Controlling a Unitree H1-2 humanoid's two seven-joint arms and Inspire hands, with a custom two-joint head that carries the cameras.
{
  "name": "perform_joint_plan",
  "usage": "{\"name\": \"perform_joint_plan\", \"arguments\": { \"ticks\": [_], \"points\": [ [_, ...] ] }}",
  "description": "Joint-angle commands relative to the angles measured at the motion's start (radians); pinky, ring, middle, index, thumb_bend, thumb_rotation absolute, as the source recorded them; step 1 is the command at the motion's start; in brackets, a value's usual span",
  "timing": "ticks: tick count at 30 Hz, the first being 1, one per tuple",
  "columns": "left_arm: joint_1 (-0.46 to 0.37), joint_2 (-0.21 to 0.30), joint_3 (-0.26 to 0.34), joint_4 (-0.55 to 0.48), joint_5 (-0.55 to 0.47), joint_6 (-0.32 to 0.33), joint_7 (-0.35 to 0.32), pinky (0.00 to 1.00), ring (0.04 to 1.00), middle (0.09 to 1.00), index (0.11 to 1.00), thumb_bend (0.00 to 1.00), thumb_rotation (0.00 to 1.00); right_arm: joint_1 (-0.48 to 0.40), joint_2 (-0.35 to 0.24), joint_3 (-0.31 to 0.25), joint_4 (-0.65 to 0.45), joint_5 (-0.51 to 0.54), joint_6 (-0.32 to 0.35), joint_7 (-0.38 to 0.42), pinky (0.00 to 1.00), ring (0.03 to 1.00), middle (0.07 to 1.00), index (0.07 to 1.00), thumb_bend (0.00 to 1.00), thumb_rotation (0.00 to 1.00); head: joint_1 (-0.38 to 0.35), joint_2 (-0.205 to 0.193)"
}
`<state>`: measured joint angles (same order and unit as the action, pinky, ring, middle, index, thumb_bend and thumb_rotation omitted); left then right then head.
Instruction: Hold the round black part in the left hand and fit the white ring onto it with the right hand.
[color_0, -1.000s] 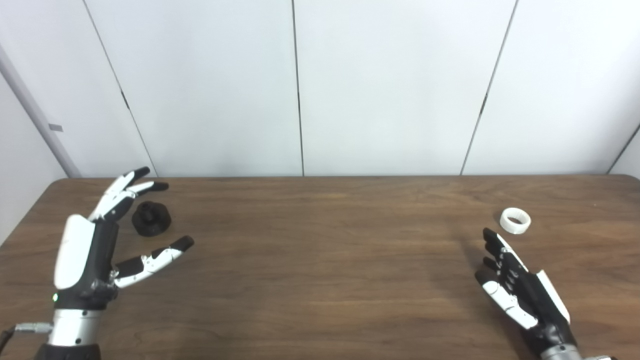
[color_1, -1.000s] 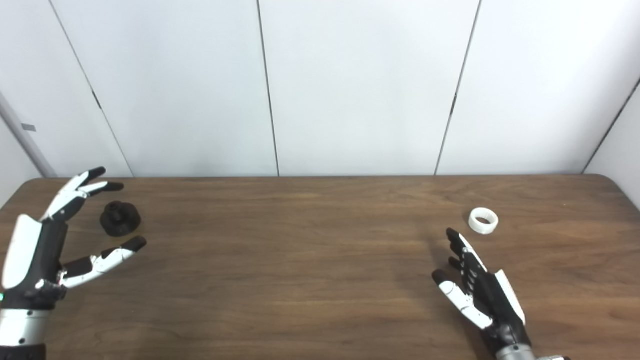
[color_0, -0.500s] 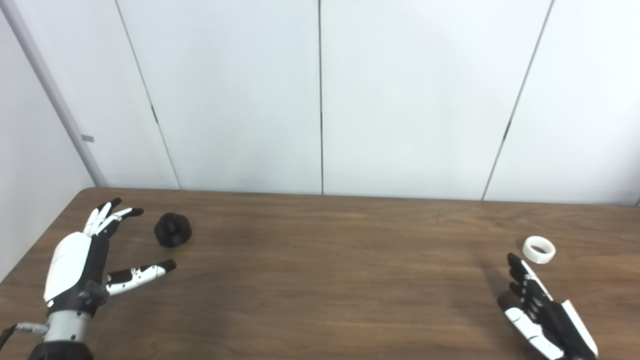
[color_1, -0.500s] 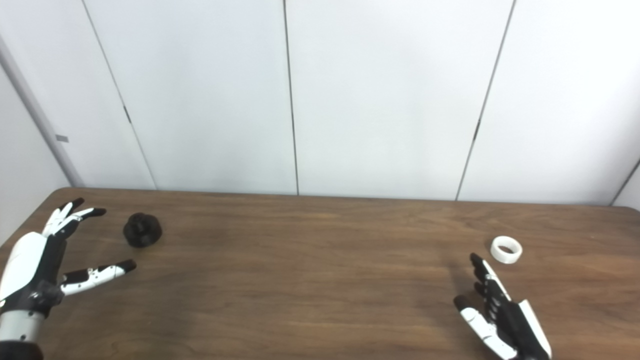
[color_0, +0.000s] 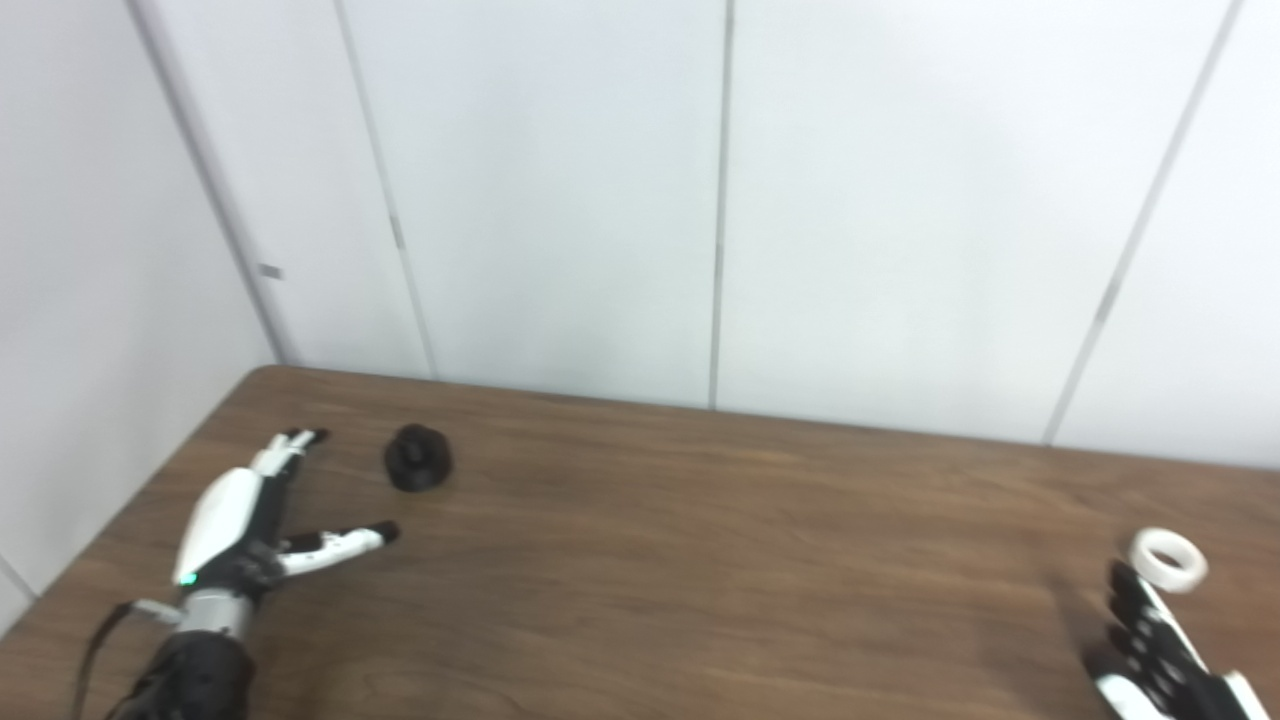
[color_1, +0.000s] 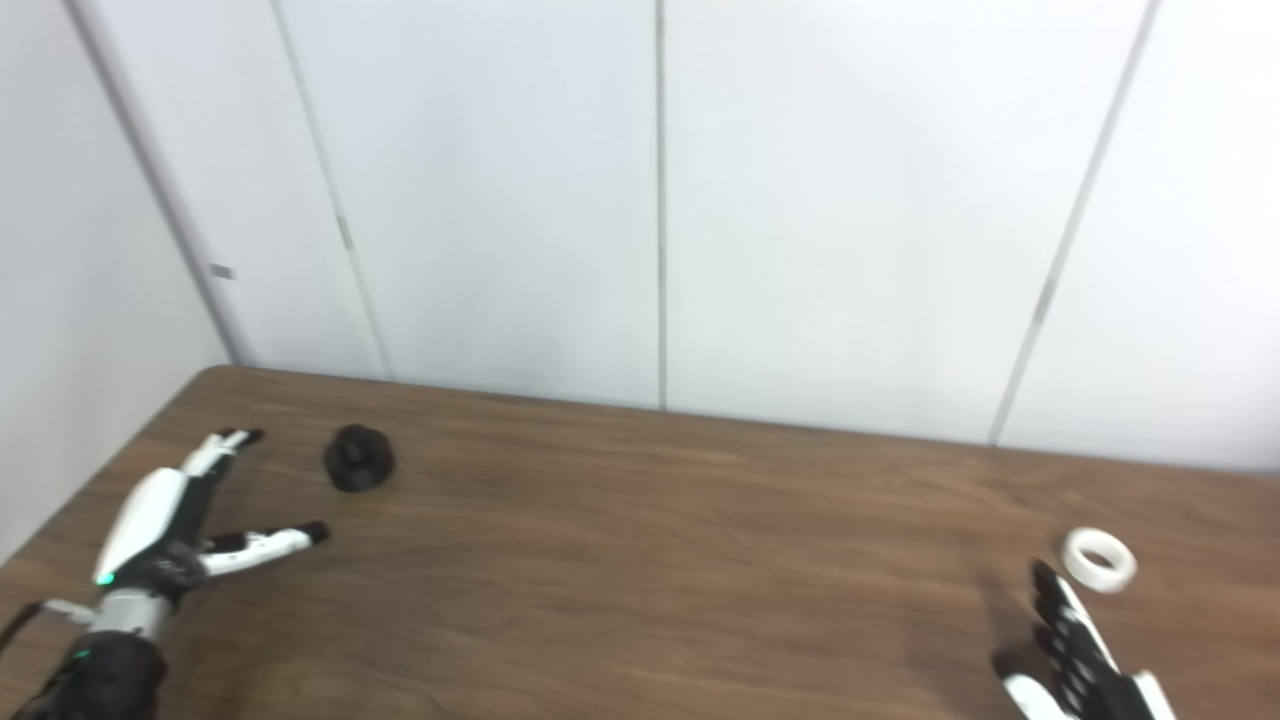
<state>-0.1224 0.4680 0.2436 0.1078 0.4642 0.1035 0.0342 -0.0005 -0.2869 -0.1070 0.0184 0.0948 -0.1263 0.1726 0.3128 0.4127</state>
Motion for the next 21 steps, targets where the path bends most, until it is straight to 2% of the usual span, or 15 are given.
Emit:
{"name": "perform_joint_plan", "arguments": {
  "ticks": [1,5,10,21],
  "points": [
    [-0.05,0.032,0.004,-0.003,-0.008,0.005,0.031,1.0,1.0,1.0,0.987,1.0,0.46,0.01,-0.019,-0.01,0.022,0.017,0.002,0.013,1.0,1.0,1.0,0.985,0.32,0.58,0.012,0.002],
    [-0.068,0.036,-0.007,0.006,-0.029,0.04,0.003,1.0,1.0,1.0,1.0,1.0,0.51,0.014,-0.028,-0.015,0.009,0.037,0.036,0.02,1.0,1.0,1.0,0.996,0.33,0.62,0.034,0.003],
    [-0.096,0.043,-0.036,0.049,-0.049,0.06,-0.011,1.0,1.0,1.0,1.0,1.0,0.58,0.013,-0.036,-0.022,0.015,0.061,0.028,0.039,1.0,1.0,1.0,1.0,0.33,0.65,0.054,0.001],
    [-0.151,0.06,-0.104,0.13,-0.013,0.119,0.011,1.0,1.0,1.0,0.995,1.0,0.59,0.013,-0.065,-0.025,0.05,0.078,-0.017,0.065,1.0,1.0,1.0,0.997,0.42,0.71,0.087,0.004]
  ]
}}
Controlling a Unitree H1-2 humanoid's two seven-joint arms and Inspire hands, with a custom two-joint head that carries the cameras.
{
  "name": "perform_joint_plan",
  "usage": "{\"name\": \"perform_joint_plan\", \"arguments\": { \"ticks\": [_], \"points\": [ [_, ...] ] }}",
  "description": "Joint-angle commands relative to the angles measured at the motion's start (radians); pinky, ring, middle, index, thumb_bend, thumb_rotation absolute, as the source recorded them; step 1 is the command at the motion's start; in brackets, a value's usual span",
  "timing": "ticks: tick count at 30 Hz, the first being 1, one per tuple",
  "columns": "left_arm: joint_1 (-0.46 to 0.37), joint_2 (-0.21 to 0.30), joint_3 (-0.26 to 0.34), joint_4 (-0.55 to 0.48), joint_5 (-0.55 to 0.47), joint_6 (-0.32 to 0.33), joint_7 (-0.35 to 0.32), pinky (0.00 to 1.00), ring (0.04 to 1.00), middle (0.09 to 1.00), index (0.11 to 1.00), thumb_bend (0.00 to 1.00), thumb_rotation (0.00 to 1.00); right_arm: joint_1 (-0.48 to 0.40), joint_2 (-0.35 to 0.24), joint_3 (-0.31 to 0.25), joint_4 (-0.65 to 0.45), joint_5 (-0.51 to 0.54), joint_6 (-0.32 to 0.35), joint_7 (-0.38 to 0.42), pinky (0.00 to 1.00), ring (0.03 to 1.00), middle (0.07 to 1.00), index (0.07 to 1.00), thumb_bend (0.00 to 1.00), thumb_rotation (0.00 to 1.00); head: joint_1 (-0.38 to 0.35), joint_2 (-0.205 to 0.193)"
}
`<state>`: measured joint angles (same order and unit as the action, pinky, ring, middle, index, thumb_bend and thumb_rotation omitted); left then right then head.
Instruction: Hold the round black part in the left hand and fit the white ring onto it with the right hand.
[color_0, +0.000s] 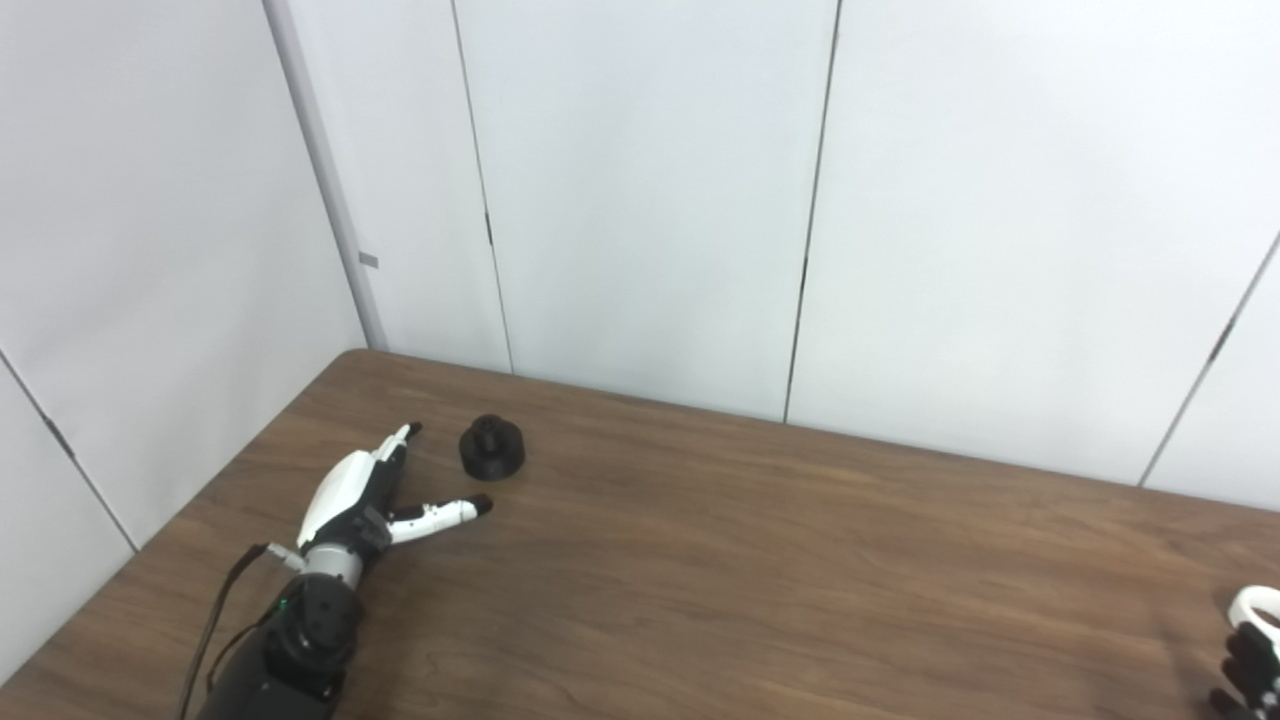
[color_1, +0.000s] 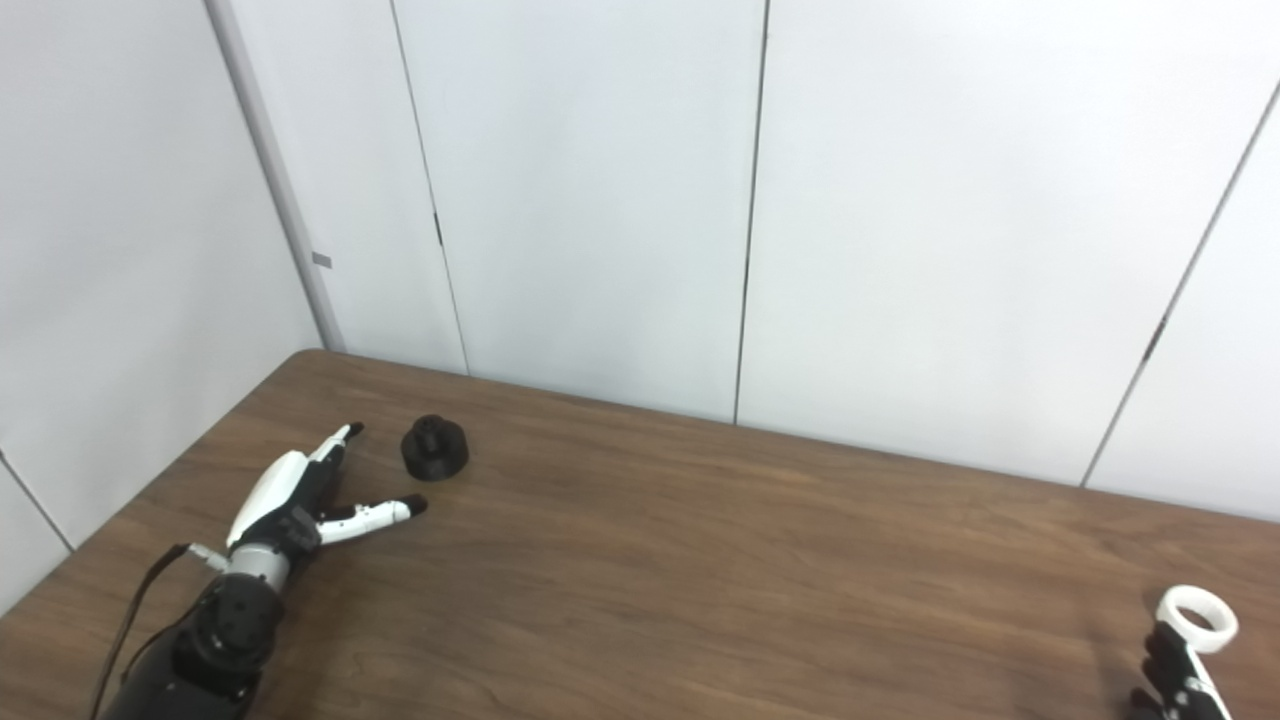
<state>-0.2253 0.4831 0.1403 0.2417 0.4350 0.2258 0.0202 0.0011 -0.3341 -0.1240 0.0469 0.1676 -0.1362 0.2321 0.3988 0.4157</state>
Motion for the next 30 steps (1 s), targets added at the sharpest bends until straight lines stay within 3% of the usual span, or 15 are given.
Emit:
{"name": "perform_joint_plan", "arguments": {
  "ticks": [1,4,11,24,26,30],
  "points": [
    [-0.051,0.046,-0.005,0.0,0.019,0.0,0.027,1.0,1.0,1.0,0.993,1.0,0.59,0.011,-0.019,-0.009,0.021,0.007,-0.006,0.008,1.0,1.0,1.0,0.996,0.42,0.71,0.003,0.001],
    [-0.062,0.051,-0.022,0.022,0.03,0.015,0.032,1.0,1.0,1.0,0.978,1.0,0.57,0.012,-0.022,-0.011,0.02,0.01,-0.002,0.014,1.0,1.0,1.0,1.0,0.41,0.71,0.008,0.001],
    [-0.08,0.049,-0.049,0.039,0.041,0.055,0.035,1.0,1.0,1.0,0.952,1.0,0.54,0.01,-0.033,-0.016,0.039,0.007,-0.022,0.019,1.0,1.0,1.0,0.983,0.51,0.72,0.032,0.0],
    [-0.117,0.053,-0.113,0.09,0.055,0.096,0.018,1.0,1.0,1.0,0.891,1.0,0.47,0.026,-0.037,-0.017,0.015,-0.016,-0.015,0.003,1.0,1.0,0.997,0.968,0.52,0.72,0.036,0.005],
    [-0.124,0.053,-0.123,0.091,0.053,0.095,0.013,1.0,1.0,1.0,0.868,1.0,0.43,0.032,-0.036,-0.018,-0.001,-0.035,-0.008,-0.011,0.92,0.961,0.962,0.929,0.56,0.72,0.036,0.004],
    [-0.137,0.063,-0.155,0.109,0.063,0.081,0.001,1.0,1.0,1.0,0.82,1.0,0.34,0.04,-0.04,-0.018,-0.02,-0.035,-0.002,-0.011,0.9,0.95,0.957,0.922,0.65,0.74,0.036,0.005]
  ]
}}
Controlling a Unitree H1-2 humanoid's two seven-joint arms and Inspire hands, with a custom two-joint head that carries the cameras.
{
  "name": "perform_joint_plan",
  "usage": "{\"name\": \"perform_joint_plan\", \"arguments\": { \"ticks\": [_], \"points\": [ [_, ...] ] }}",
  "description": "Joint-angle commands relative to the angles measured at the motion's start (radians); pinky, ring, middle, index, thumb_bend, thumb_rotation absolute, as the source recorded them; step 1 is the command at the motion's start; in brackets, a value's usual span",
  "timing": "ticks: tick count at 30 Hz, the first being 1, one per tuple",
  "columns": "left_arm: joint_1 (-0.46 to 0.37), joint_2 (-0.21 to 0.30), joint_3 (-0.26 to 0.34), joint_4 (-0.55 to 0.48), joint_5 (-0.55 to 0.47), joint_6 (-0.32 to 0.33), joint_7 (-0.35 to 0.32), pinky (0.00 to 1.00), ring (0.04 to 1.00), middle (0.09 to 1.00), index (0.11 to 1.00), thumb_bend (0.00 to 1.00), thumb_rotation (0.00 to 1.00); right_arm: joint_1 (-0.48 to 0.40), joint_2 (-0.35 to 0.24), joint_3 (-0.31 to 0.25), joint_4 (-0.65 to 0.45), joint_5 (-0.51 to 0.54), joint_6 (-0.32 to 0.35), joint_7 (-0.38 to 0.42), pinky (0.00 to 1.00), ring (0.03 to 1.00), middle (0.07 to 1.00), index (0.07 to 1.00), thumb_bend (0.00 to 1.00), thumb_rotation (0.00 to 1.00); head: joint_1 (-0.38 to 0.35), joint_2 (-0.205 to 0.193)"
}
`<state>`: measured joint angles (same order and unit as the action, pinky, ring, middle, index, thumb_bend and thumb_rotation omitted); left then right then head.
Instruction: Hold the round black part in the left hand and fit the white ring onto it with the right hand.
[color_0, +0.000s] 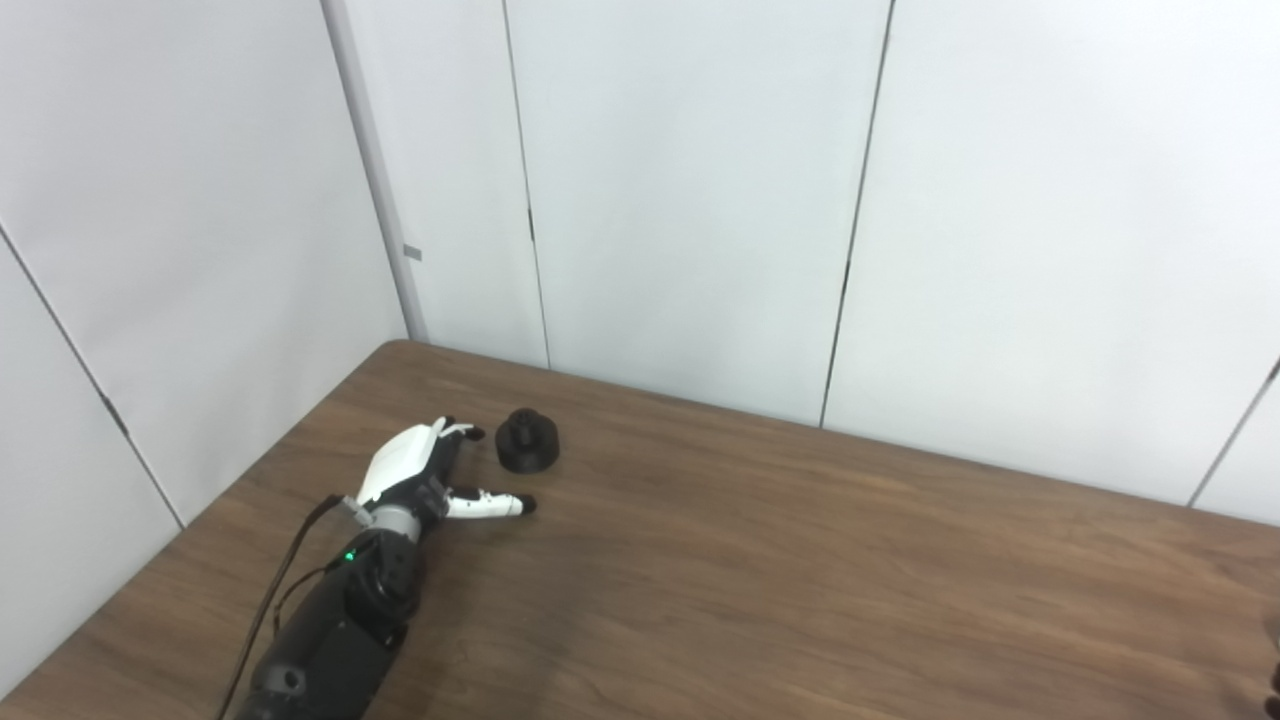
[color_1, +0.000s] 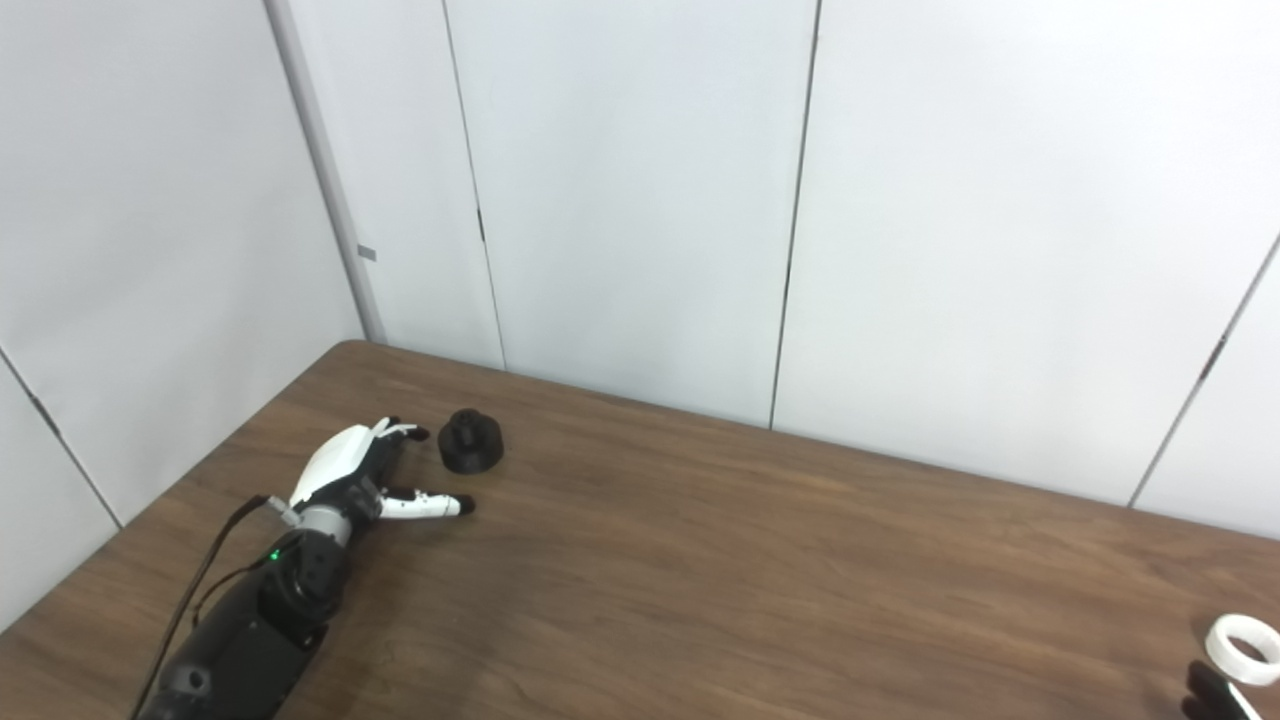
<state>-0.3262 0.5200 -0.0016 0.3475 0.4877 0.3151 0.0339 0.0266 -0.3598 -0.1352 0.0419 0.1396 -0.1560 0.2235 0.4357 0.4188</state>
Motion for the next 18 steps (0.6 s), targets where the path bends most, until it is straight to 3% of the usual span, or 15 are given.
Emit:
{"name": "perform_joint_plan", "arguments": {
  "ticks": [1,7,18],
  "points": [
    [-0.038,0.03,-0.02,0.006,0.012,-0.01,-0.014,1.0,1.0,1.0,0.815,1.0,0.33,0.016,-0.014,-0.007,-0.018,-0.007,0.019,-0.003,0.9,0.95,0.957,0.922,0.65,0.74,-0.001,0.002],
    [-0.058,0.049,-0.104,0.025,0.087,0.009,-0.01,1.0,1.0,1.0,0.807,1.0,0.28,0.025,-0.017,-0.01,-0.021,-0.005,0.016,-0.005,0.9,0.953,0.954,0.921,0.67,0.75,0.0,0.009],
    [-0.069,0.042,-0.154,0.038,0.116,0.04,0.003,1.0,1.0,1.0,0.826,1.0,0.28,0.052,-0.027,-0.017,-0.054,0.009,0.04,-0.003,0.93,0.964,0.957,0.916,0.72,0.76,0.0,0.016]
  ]
}}
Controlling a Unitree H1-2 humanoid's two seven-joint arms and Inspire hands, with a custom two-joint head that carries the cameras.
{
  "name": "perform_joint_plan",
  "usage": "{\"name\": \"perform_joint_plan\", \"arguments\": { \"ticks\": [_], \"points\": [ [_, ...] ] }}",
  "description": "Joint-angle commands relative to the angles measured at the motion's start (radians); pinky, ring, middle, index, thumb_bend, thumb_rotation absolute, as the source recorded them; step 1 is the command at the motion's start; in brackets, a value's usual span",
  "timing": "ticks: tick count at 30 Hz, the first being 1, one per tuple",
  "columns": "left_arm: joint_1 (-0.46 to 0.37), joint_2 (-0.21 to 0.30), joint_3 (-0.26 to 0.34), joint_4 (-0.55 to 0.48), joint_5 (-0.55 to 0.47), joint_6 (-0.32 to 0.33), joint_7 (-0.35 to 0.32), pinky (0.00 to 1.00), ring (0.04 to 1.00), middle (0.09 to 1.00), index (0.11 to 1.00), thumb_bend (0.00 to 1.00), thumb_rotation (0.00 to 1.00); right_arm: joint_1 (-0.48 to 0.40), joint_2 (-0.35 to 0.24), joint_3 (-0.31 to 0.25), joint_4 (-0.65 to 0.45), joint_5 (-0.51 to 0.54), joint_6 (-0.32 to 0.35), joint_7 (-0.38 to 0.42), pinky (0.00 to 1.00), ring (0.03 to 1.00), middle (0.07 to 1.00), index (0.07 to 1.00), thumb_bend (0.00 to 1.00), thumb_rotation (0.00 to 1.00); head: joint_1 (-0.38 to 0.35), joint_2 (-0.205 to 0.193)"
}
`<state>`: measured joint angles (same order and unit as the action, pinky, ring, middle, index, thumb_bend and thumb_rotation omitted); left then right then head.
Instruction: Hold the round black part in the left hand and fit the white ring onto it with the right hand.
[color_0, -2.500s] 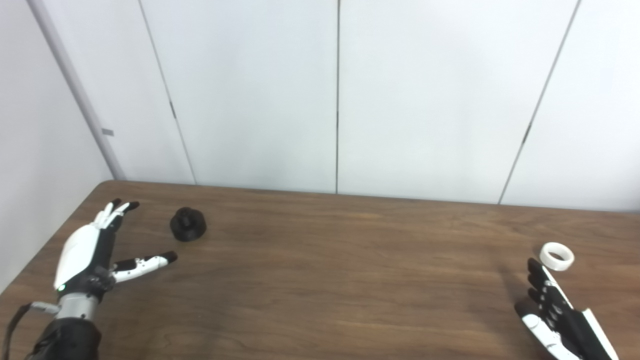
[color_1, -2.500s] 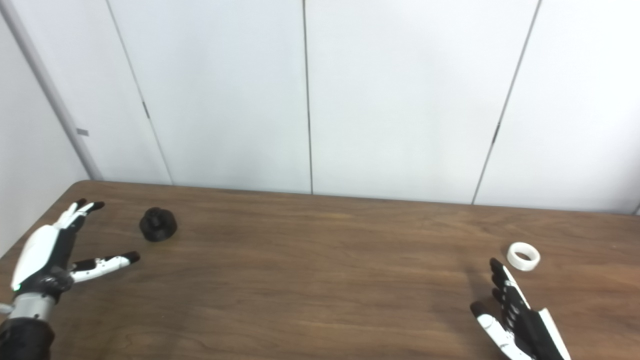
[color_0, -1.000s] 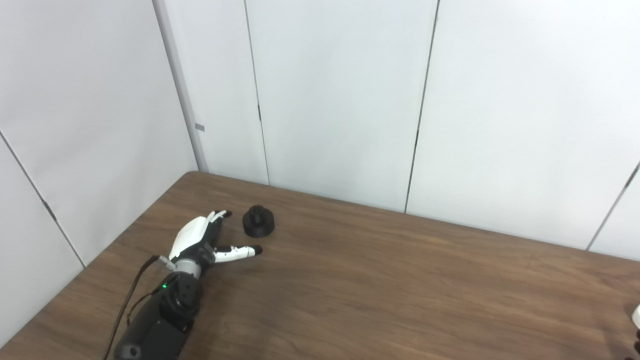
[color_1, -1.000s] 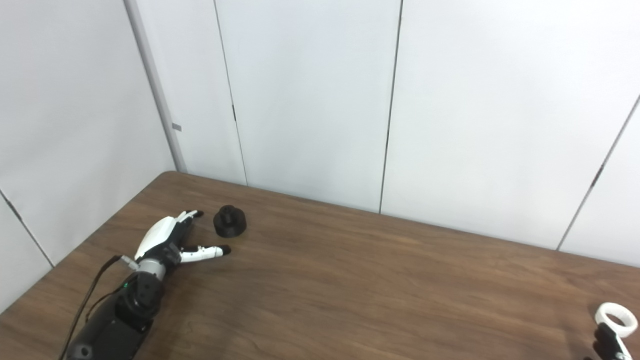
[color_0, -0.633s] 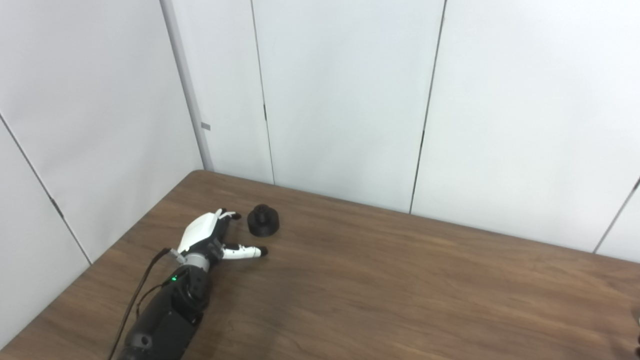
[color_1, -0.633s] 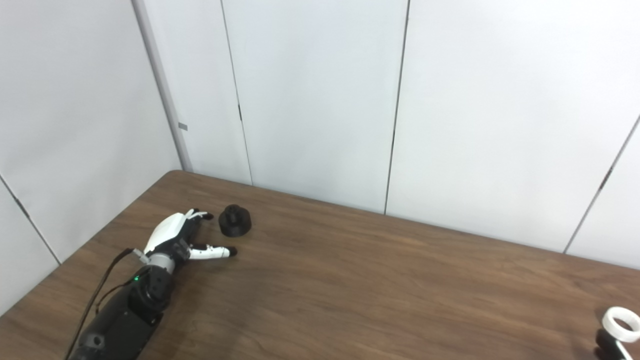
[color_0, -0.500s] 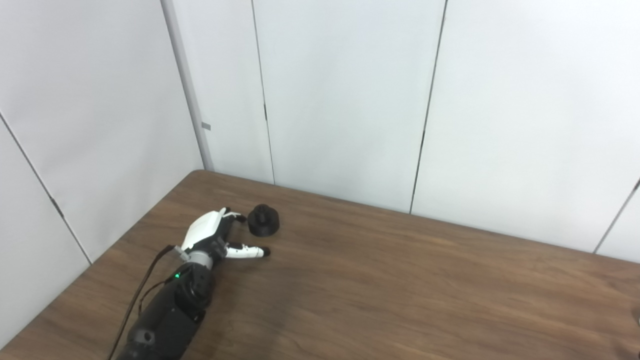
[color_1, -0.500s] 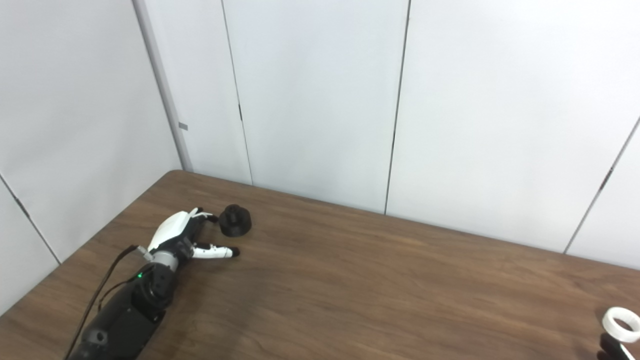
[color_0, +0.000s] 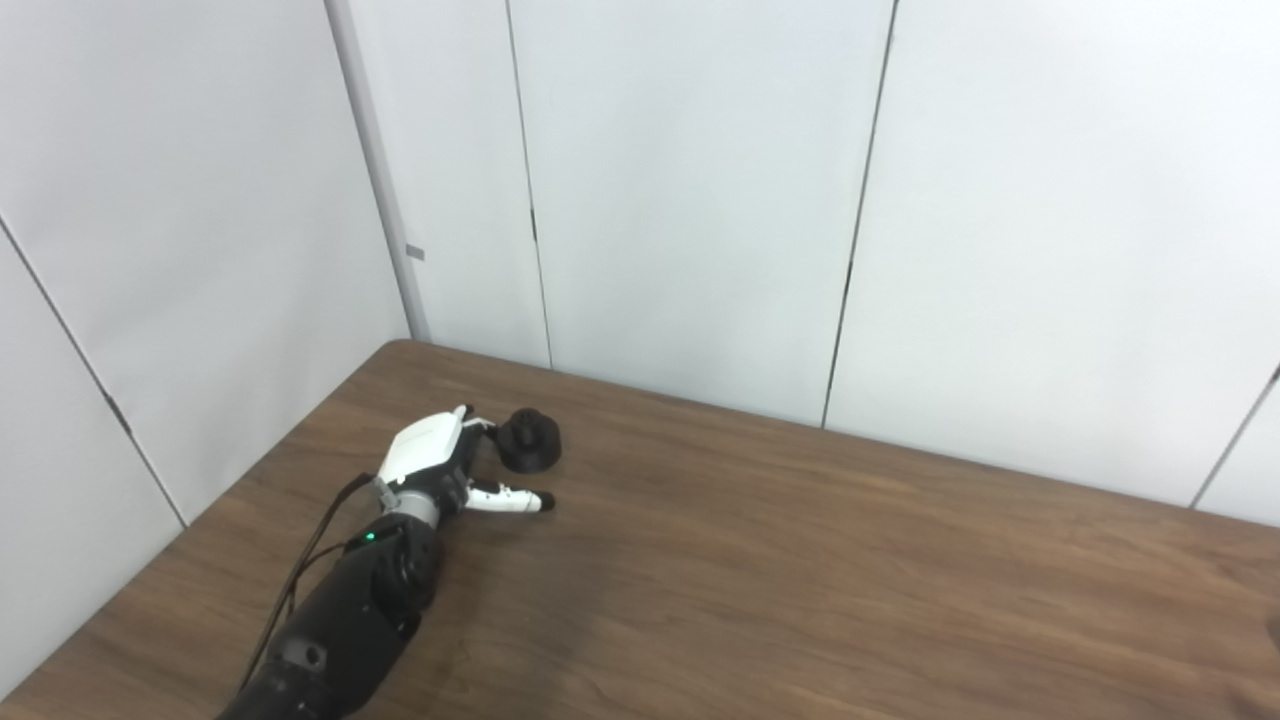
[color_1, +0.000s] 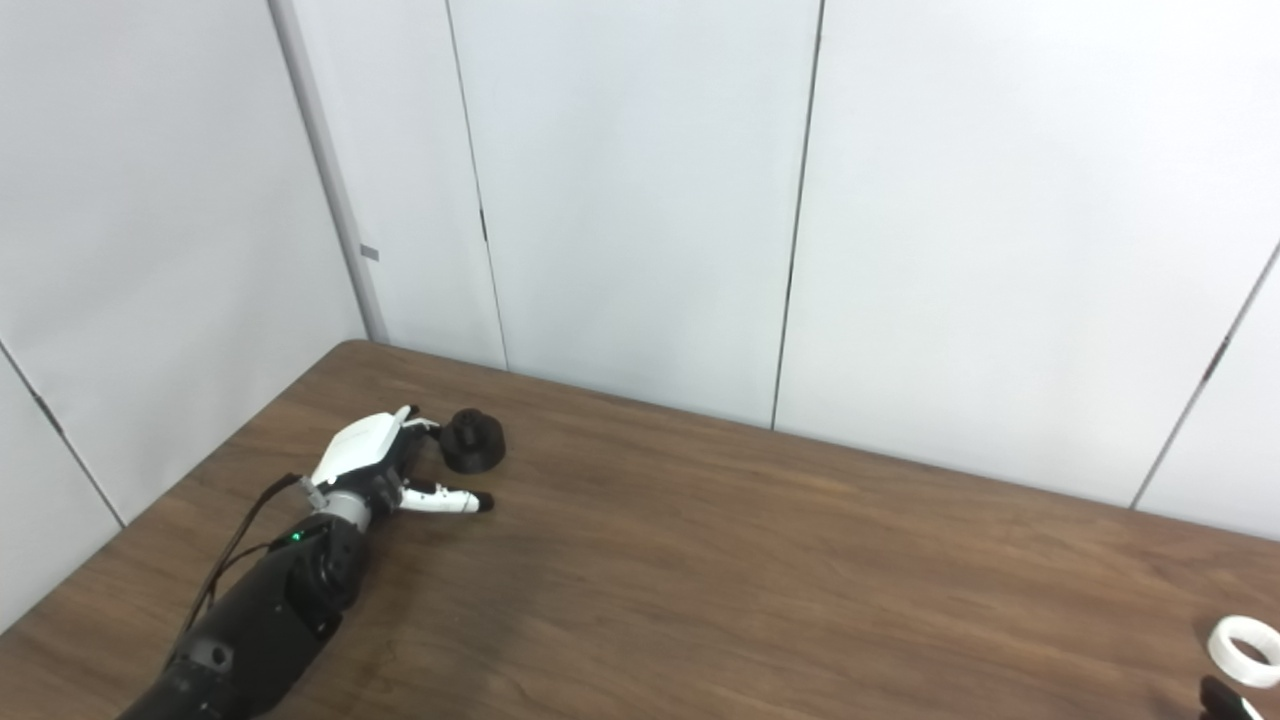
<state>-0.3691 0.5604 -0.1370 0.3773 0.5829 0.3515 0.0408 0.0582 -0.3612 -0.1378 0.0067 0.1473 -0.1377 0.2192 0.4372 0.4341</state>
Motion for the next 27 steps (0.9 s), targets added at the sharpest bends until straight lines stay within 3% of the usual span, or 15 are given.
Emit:
{"name": "perform_joint_plan", "arguments": {
  "ticks": [1,11,16,21,27],
  "points": [
    [-0.026,0.001,-0.019,0.006,0.021,0.005,-0.005,1.0,1.0,1.0,0.828,1.0,0.28,0.025,-0.027,-0.016,-0.027,0.002,0.028,0.001,0.92,0.964,0.958,0.92,0.72,0.76,-0.002,0.001],
    [-0.022,-0.007,-0.029,0.012,0.019,-0.004,0.004,1.0,1.0,1.0,0.821,1.0,0.27,0.061,-0.04,-0.03,-0.071,0.007,0.047,0.007,0.91,0.965,0.962,0.932,0.75,0.77,-0.007,0.018],
    [-0.015,-0.008,-0.043,0.022,0.028,-0.011,0.02,1.0,1.0,1.0,0.766,1.0,0.21,0.071,-0.048,-0.036,-0.076,0.016,0.049,0.015,0.92,0.968,0.958,0.927,0.75,0.77,-0.007,0.027],
    [-0.01,-0.019,-0.04,0.072,0.024,-0.059,0.084,1.0,1.0,1.0,0.643,0.9,0.14,0.075,-0.05,-0.04,-0.088,0.021,0.065,0.016,0.9,0.952,0.945,0.904,0.74,0.75,-0.005,0.027],
    [-0.008,-0.041,-0.038,0.097,0.024,-0.073,0.143,1.0,1.0,0.999,0.614,0.92,0.19,0.084,-0.054,-0.041,-0.106,0.01,0.074,0.016,0.88,0.95,0.944,0.9,0.76,0.75,-0.007,0.028]
  ]
}}
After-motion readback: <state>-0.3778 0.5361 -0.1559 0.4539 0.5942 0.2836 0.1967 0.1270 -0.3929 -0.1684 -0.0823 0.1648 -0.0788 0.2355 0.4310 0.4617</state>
